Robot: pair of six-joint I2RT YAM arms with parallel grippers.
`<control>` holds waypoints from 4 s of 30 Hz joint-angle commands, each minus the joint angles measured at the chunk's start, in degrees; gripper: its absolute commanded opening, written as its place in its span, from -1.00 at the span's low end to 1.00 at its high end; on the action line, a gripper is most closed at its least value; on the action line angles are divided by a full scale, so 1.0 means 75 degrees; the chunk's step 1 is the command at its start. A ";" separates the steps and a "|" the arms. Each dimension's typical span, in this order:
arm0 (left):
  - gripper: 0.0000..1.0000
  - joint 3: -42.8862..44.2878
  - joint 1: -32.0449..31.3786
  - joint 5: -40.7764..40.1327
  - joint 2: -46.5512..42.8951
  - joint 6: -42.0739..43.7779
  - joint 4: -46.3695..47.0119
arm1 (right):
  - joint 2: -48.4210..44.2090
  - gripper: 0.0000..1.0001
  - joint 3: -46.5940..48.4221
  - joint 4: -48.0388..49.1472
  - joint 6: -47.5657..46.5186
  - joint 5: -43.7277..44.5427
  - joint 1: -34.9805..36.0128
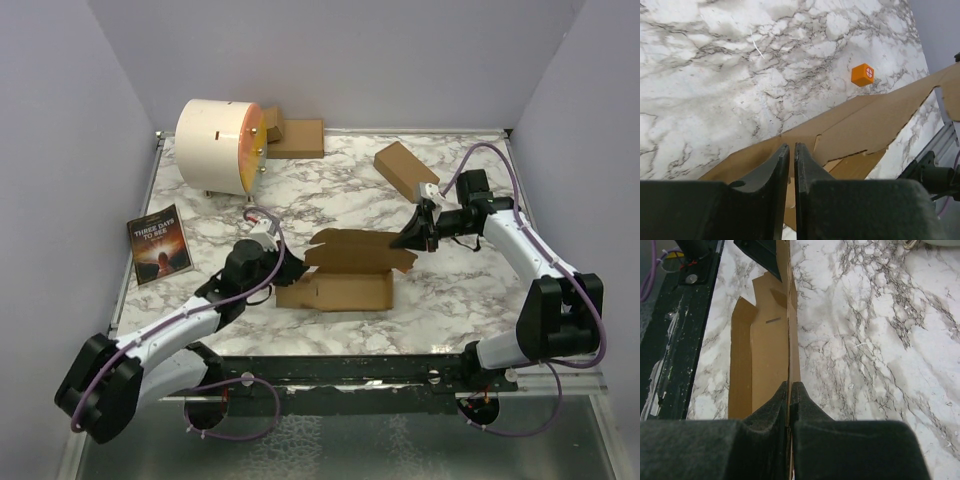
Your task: Fold the paper box
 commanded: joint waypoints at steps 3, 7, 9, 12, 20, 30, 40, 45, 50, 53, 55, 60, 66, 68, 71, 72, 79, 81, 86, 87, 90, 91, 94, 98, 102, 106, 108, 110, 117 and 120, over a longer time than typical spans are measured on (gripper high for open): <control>-0.73 0.0146 0.0010 -0.1063 -0.1490 0.0250 -0.2053 | -0.0215 -0.98 -0.0056 0.0222 0.0079 0.0078 0.0026; -0.51 0.0164 0.0015 -0.1724 -0.2371 -0.0008 -0.3449 | -0.0210 -0.98 -0.0069 0.0218 0.0084 0.0073 0.0025; -0.12 0.0062 0.0025 -0.1954 -0.2755 -0.0127 -0.3931 | -0.0221 -0.98 -0.0075 0.0217 0.0083 0.0056 0.0026; 0.24 -0.0189 0.0029 -0.1952 -0.3059 -0.0293 -0.4135 | -0.0226 -0.98 -0.0079 0.0228 0.0084 0.0038 0.0025; 0.32 -0.0626 0.0138 -0.1428 -0.2301 -0.0219 -0.3321 | -0.0214 -0.98 -0.0102 0.0223 0.0083 0.0015 0.0014; -0.61 -0.0798 0.0551 -0.0716 -0.1727 -0.0209 -0.2165 | -0.0218 -0.98 -0.0126 0.0205 0.0061 0.0008 0.0014; -1.00 -0.0701 0.0555 -0.0119 -0.2070 -0.0407 -0.1666 | -0.0339 -0.98 -0.0238 0.0353 0.0079 -0.0197 0.0026; -1.00 -0.0497 0.0548 0.0157 -0.1953 -0.0514 -0.1513 | -0.0344 -0.98 -0.0266 0.0426 0.0129 -0.0193 0.0026; -1.00 -0.0281 0.0552 0.0435 -0.1842 -0.0517 -0.1533 | -0.0447 -0.98 -0.0407 0.0917 0.0635 -0.0002 0.0023; -1.00 -0.0182 0.0549 0.0495 -0.1863 -0.0545 -0.1562 | -0.0496 -0.98 -0.0452 0.1035 0.0747 0.0017 0.0019; -1.00 -0.0136 0.0552 0.0505 -0.1866 -0.0623 -0.1554 | -0.0483 -0.98 -0.0464 0.1038 0.0764 -0.0040 0.0026; -1.00 -0.0092 0.0549 0.0573 -0.1778 -0.0836 -0.1426 | -0.0467 -0.98 -0.0489 0.1047 0.0775 -0.0147 0.0026; -1.00 -0.0059 0.0554 0.0726 -0.1571 -0.0974 -0.1231 | -0.0527 -0.98 -0.0641 0.1447 0.1219 -0.0065 0.0026; -1.00 -0.0070 0.0543 0.0817 -0.1481 -0.0997 -0.1131 | -0.0531 -0.98 -0.0696 0.1622 0.1390 0.0015 0.0026; -1.00 -0.0105 0.0546 0.0970 -0.1329 -0.1031 -0.0926 | -0.0492 -0.98 -0.0732 0.1763 0.1528 0.0114 0.0020; -1.00 -0.0107 0.0551 0.1018 -0.1285 -0.1045 -0.0859 | -0.0482 -0.98 -0.0734 0.1787 0.1576 0.0152 0.0025; -0.91 -0.0216 0.0551 0.1155 -0.0999 -0.0997 -0.0583 | -0.0470 -0.98 -0.0804 0.2202 0.2043 0.0564 0.0025; -0.94 -0.0272 0.0552 0.1178 -0.0943 -0.0967 -0.0543 | -0.0508 -0.98 -0.0876 0.2542 0.2445 0.0860 0.0026; -1.00 -0.0369 0.0547 0.1211 -0.0840 -0.0924 -0.0383 | -0.0529 -0.98 -0.1020 0.2841 0.2791 0.0919 0.0017; -1.00 -0.0363 0.0549 0.1229 -0.0817 -0.0913 -0.0333 | -0.0528 -0.98 -0.1027 0.2839 0.2781 0.0897 0.0025; -1.00 -0.0245 0.0554 0.1306 -0.0686 -0.0833 -0.0248 | -0.0501 -0.98 -0.0996 0.2743 0.2698 0.0822 0.0026; -1.00 -0.0194 0.0545 0.1352 -0.0627 -0.0802 -0.0250 | -0.0498 -0.98 -0.0985 0.2737 0.2688 0.0787 0.0026; -1.00 0.0000 0.0554 0.1507 -0.0367 -0.0722 -0.0214 | -0.0520 -0.98 -0.1013 0.2733 0.2686 0.0773 0.0025; -0.88 0.0182 0.0552 0.1631 -0.0157 -0.0630 -0.0232 | -0.0525 -0.98 -0.1004 0.2725 0.2674 0.0798 0.0020; -0.69 0.0231 0.0555 0.1686 -0.0122 -0.0617 -0.0238 | -0.0518 -0.98 -0.0999 0.2724 0.2663 0.0818 0.0026; -0.48 0.0201 0.0552 0.1729 -0.0097 -0.0613 -0.0233 | -0.0514 -0.98 -0.0992 0.2707 0.2651 0.0832 0.0026; -0.41 0.0173 0.0546 0.1807 -0.0032 -0.0626 -0.0185 | -0.0504 -0.98 -0.0981 0.2701 0.2657 0.0837 0.0026; -0.32 0.0155 0.0554 0.1849 0.0018 -0.0633 -0.0133 | -0.0503 -0.98 -0.0981 0.2701 0.2657 0.0845 0.0026; -0.10 -0.0056 0.0546 0.1851 0.0090 -0.0744 0.0164 | -0.0514 -0.98 -0.0978 0.2679 0.2640 0.0863 0.0017; -0.07 -0.0228 0.0557 0.1904 -0.0045 -0.0953 0.0553 | -0.0508 -0.98 -0.0981 0.2677 0.2628 0.0857 0.0026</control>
